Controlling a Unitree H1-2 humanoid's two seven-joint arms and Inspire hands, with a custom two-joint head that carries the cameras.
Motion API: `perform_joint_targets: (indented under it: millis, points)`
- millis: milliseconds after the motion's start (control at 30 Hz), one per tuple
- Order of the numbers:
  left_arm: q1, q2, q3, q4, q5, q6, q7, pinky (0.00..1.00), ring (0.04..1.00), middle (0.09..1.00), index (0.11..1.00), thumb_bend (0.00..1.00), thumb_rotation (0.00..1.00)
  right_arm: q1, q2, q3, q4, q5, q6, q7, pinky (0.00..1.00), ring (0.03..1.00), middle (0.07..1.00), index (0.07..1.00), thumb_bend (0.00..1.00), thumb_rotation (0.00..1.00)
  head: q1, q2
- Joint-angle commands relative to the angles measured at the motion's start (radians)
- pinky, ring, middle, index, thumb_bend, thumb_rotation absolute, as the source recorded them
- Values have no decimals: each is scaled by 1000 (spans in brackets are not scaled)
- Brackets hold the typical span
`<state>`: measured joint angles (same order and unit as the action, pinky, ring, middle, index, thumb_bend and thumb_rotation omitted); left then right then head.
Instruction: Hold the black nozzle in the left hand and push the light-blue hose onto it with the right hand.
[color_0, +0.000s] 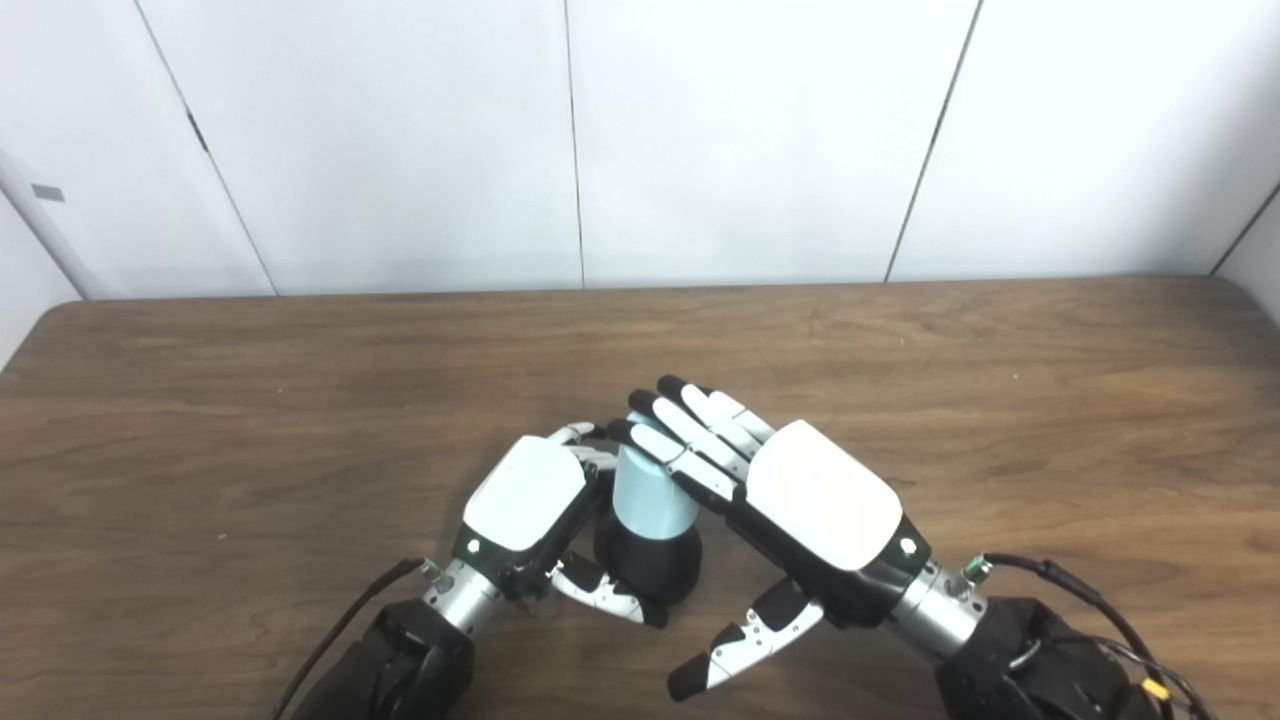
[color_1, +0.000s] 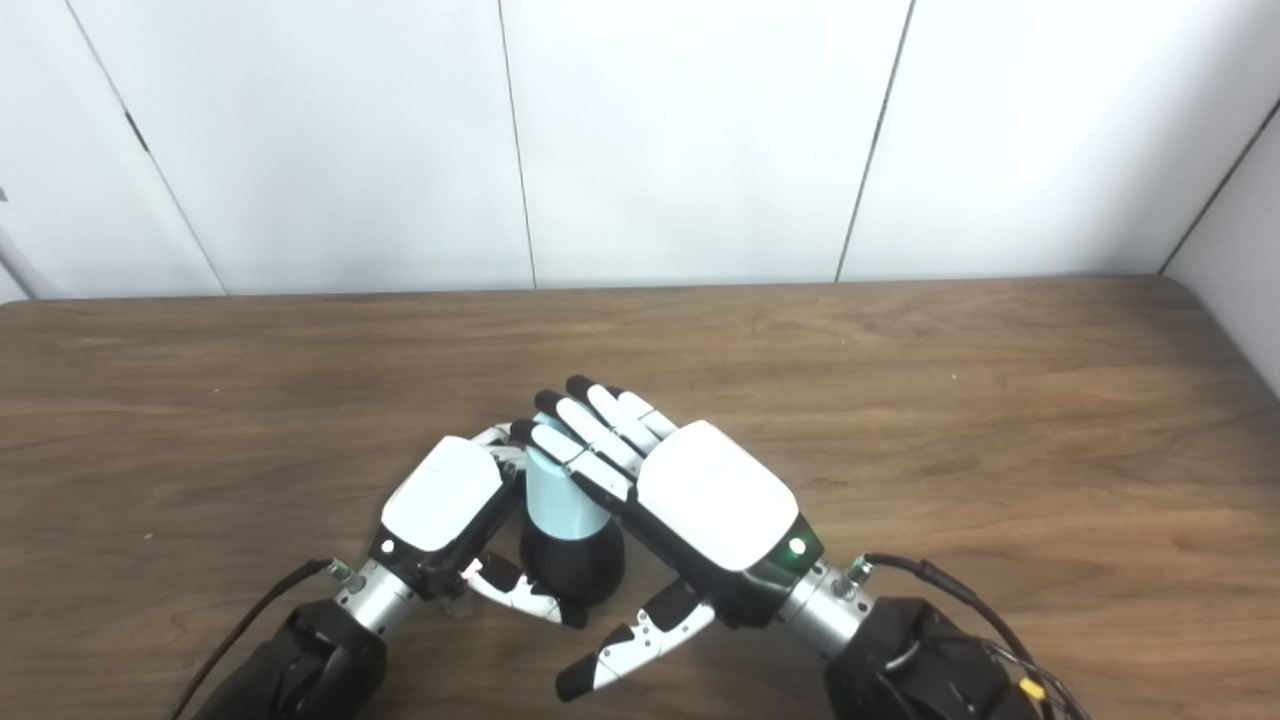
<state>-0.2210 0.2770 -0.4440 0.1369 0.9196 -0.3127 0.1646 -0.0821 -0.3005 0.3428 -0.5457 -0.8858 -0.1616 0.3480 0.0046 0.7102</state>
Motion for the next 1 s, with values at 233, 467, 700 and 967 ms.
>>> perform_joint_targets:
  millis: [233,467,700,967]
  points:
    - [62,-17,-35,39,-3,0,-9,814,478,476,490,523,0,43,-50,45,66,3,5,88,986,997,920,885,952,855,1,-1]
    - [62,-22,-34,41,-14,-3,-12,836,473,468,498,523,0,-6,-51,54,6,-9,1,114,935,930,817,777,935,840,1,-1]
    - [63,-22,-32,42,-12,-1,-15,832,472,469,498,523,0,-9,-54,60,8,-7,12,113,898,902,799,761,934,836,0,-2]
    - [61,-19,-32,49,-11,-9,-10,836,474,468,500,523,0,7,-23,31,1,24,22,40,937,978,945,911,915,796,-2,-7]
